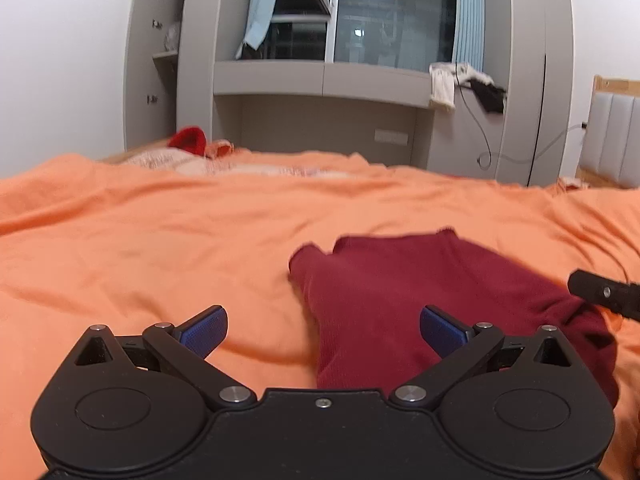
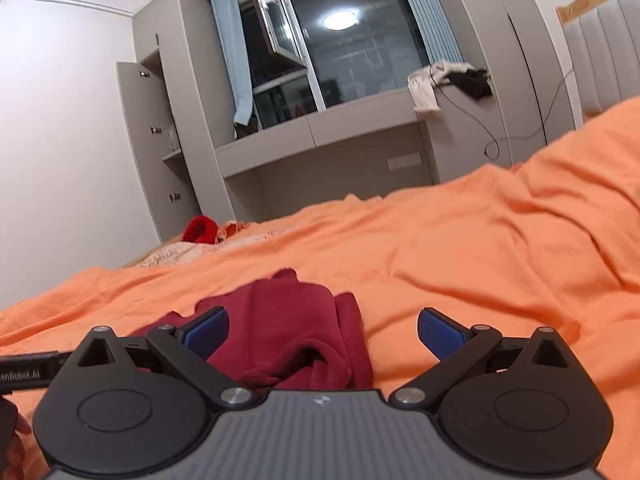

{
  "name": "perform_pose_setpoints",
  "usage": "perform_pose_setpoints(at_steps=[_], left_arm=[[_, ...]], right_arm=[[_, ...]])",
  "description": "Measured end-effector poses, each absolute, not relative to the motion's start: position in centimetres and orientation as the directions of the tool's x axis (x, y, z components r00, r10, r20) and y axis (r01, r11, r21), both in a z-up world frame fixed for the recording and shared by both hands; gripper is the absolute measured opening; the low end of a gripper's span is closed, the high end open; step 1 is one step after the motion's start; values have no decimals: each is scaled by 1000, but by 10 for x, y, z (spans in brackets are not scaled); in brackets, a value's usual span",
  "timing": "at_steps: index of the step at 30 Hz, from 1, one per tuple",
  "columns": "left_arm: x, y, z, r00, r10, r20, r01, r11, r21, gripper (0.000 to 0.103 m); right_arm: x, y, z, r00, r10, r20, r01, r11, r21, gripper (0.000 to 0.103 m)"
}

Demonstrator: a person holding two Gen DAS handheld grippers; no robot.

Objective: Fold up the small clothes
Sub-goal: 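Open both grippers and pull them back from the folded shirt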

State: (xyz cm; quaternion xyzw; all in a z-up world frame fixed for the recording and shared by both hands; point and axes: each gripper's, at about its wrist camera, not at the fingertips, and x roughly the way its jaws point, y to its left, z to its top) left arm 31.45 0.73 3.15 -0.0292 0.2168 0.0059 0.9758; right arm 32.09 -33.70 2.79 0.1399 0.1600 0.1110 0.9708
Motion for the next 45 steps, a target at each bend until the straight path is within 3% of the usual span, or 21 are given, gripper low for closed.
perform_pose_setpoints(at_steps=[10,19,31,45], left_arm=[[263,-2,59,968,15,-252,-23,999,-28,102],[197,0,60,986,34,-163,-44,997,-56,102],[127,20,42,987,68,-149,-85,990,-112,102],[73,20,22,977,50,-208,-72,993,-96,102]], right_arm=[[267,-344,57,953,256,-160,-210,944,256,103],[204,-345,70,971,236,-47,-224,957,186,103],[123,-335,63,979,201,16,-202,973,111,103],[66,-330,42,983,163,-86,-153,982,109,103]])
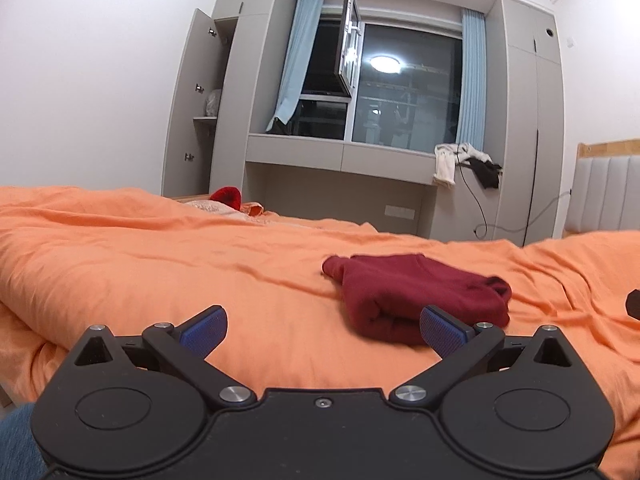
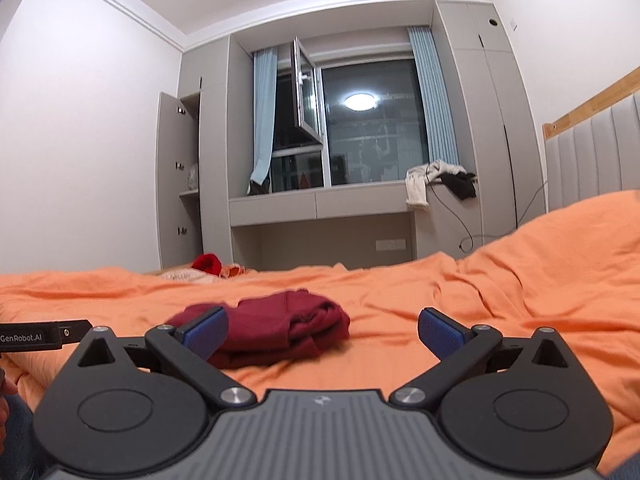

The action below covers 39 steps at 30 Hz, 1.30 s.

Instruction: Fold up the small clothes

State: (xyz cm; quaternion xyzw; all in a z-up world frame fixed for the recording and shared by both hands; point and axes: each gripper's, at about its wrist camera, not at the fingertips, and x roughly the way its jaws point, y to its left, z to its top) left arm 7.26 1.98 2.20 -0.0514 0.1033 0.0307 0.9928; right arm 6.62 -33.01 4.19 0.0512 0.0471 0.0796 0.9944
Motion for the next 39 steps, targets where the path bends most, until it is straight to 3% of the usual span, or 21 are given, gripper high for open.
perform_pose_setpoints(at_steps=[8,39], left_arm=[[57,14,7,964,50,-262,-67,996,-54,102],[59,10,5,962,54,-266,-64,997,-31,102]], right_arm=[[57,-327,28,978,153,-140,-142,986,84,103],[63,-328,24,975,148,-164,-137,987,80,103]])
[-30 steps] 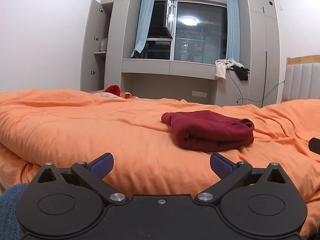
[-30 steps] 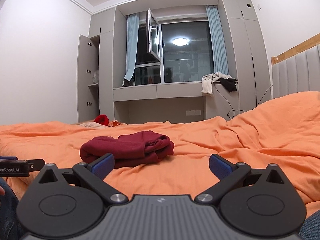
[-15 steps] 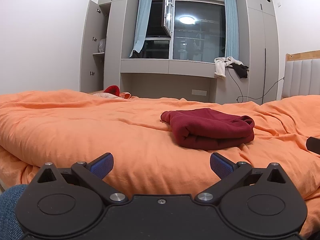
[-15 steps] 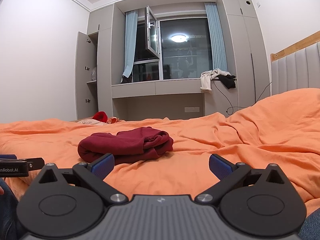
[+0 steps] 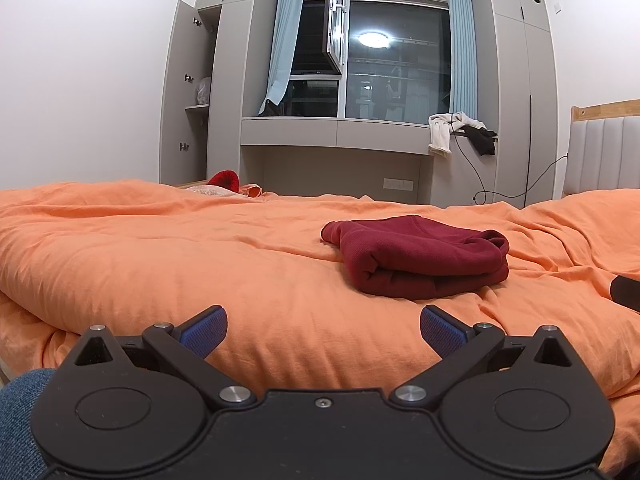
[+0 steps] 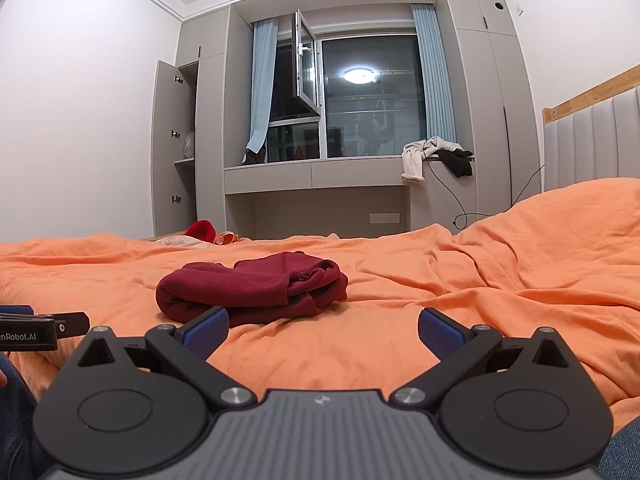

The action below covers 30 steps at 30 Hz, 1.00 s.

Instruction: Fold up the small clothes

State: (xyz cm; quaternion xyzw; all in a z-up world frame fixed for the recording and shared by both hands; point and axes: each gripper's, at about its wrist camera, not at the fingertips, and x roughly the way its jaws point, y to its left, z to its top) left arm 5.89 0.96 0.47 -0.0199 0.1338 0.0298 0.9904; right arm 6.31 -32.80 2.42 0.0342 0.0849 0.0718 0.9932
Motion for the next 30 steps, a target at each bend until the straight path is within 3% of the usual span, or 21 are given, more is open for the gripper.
perform_pose_setpoints(at_steps=[30], left_arm=[[61,10,3,962,52,-270,-62,998,-27,102]], right_arm=[[64,-328,20,975,149,-167,-138,988,75,103]])
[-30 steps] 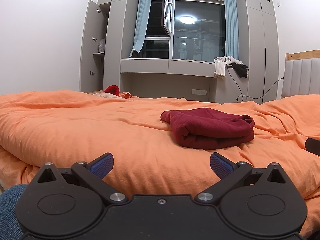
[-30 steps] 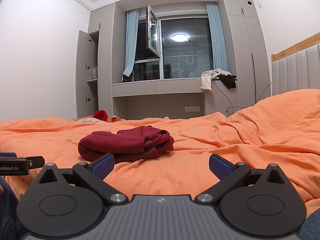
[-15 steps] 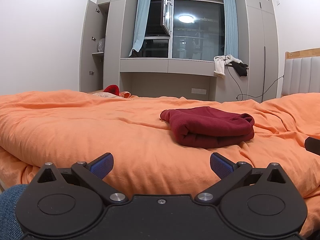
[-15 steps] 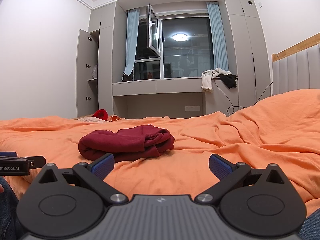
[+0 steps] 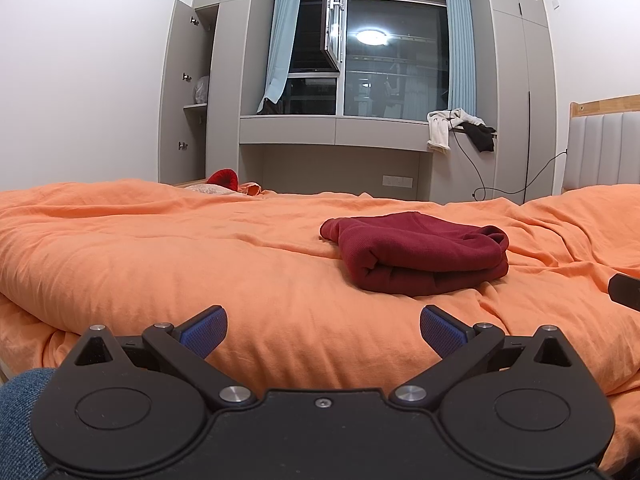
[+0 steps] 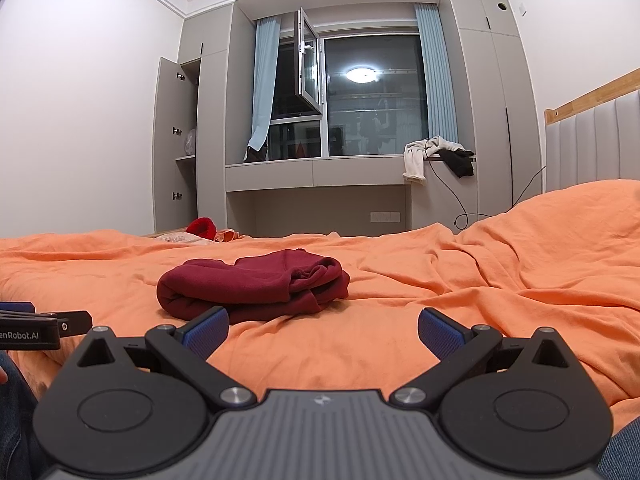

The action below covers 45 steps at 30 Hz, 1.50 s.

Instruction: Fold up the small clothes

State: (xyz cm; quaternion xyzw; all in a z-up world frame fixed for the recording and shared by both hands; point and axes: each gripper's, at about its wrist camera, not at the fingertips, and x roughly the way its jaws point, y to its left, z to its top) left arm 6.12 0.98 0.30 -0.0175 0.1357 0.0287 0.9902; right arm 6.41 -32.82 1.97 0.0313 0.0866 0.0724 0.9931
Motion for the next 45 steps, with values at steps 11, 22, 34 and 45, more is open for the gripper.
perform_pose_setpoints(at_steps=[11,22,34,45], left_arm=[[61,10,4,961,52,-270,-61,998,-27,102],[61,10,4,961,52,-271,-61,998,-26,102],[60,10,5,961,52,-271,-62,998,-26,102],[59,12,3,969,31,-243,-43,998,-44,102]], right_arm=[[63,-328,20,974,149,-168,-139,988,71,103],[63,-330,20,974,151,-170,-141,988,66,103],[63,-330,20,974,150,-169,-142,988,64,103],[63,-330,20,974,150,-170,-142,988,63,103]])
